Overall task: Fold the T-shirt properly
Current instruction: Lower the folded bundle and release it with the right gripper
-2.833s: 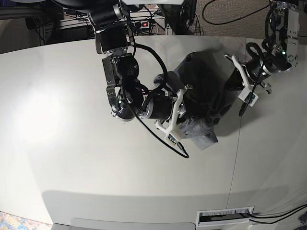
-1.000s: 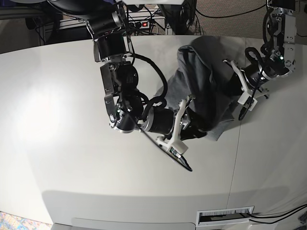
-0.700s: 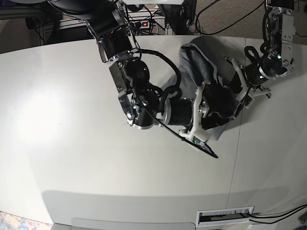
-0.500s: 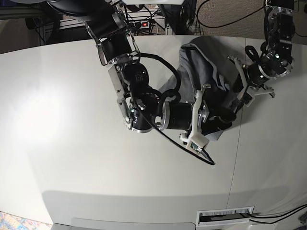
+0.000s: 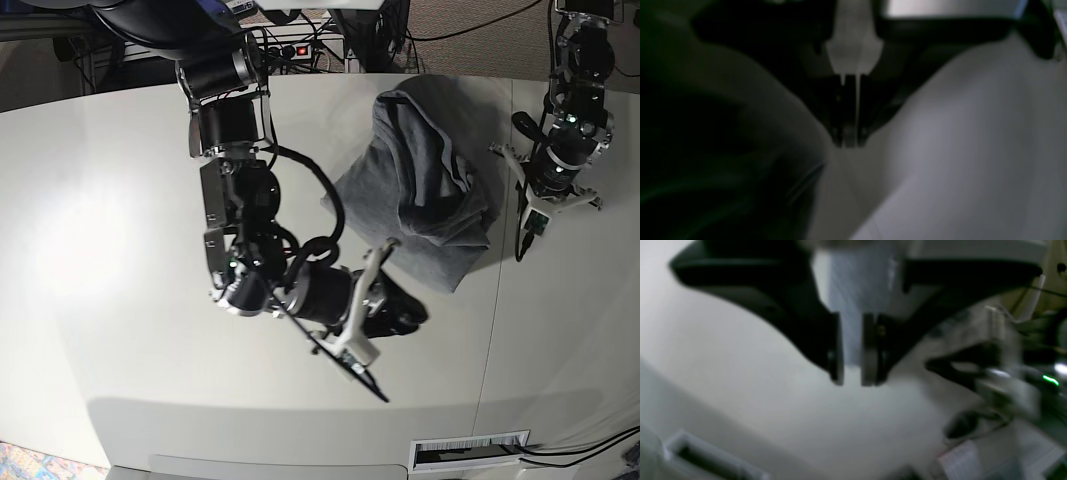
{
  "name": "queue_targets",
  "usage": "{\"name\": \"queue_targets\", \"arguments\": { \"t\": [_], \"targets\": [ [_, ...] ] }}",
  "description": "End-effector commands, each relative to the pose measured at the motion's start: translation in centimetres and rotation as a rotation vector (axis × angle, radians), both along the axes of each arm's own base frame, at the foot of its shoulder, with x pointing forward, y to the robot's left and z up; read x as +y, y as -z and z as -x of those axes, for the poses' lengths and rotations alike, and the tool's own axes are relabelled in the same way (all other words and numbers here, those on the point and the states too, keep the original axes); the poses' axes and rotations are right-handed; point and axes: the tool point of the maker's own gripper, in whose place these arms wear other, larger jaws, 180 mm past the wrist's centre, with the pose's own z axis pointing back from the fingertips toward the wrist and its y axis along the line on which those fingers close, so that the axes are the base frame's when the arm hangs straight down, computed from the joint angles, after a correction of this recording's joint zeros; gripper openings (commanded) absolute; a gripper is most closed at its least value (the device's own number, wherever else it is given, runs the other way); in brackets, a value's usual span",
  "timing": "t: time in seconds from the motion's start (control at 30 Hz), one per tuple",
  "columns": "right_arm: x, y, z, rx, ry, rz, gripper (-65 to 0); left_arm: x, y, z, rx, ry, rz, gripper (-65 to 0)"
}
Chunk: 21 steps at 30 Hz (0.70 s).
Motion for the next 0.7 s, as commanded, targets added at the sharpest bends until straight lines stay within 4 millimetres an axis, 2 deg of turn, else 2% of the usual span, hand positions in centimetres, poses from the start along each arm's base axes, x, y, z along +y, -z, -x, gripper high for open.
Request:
{"name": "queue_targets", "arguments": {
  "t": [0.0, 0.1, 0.2, 0.27, 0.33, 0.5, 0.67],
  "targets": [
    [0.3, -1.4, -0.2, -0.027, -0.016, -0.009, -58.2, -0.3, -2.0, -0.9, -0.064, 0.015, 0.015, -65.0],
    [-0.6, 1.2, 0.4, 0.028, -0.019, 0.058, -62.8, -2.1, -4.0, -1.2, -0.112, 0.046, 0.078, -65.0],
    [-0.5, 4.2, 1.5, 0.08, -0.033, 0.086, -63.1, -3.2, -5.8, -1.3, -0.149, 0.075, 0.098, -65.0],
    [-0.2, 5.8, 2.2, 0.09, -0.044, 0.109, -63.1, -3.7, -6.5, -1.3, -0.167, 0.087, 0.102, -65.0],
    [0.9, 6.7, 2.9, 0.082, -0.065, 0.094, -63.1, -4.0, -6.7, -1.3, -0.169, 0.09, 0.119, -65.0],
    [5.5, 6.8, 5.9, 0.058, -0.177, -0.01, -63.1, -4.1, -6.0, -0.5, -0.144, 0.09, 0.13, -65.0],
    [10.6, 5.4, 9.8, 0.044, -0.319, -0.049, -63.1, -3.3, -5.2, 0.1, -0.124, 0.083, 0.066, -65.0]
  ]
}}
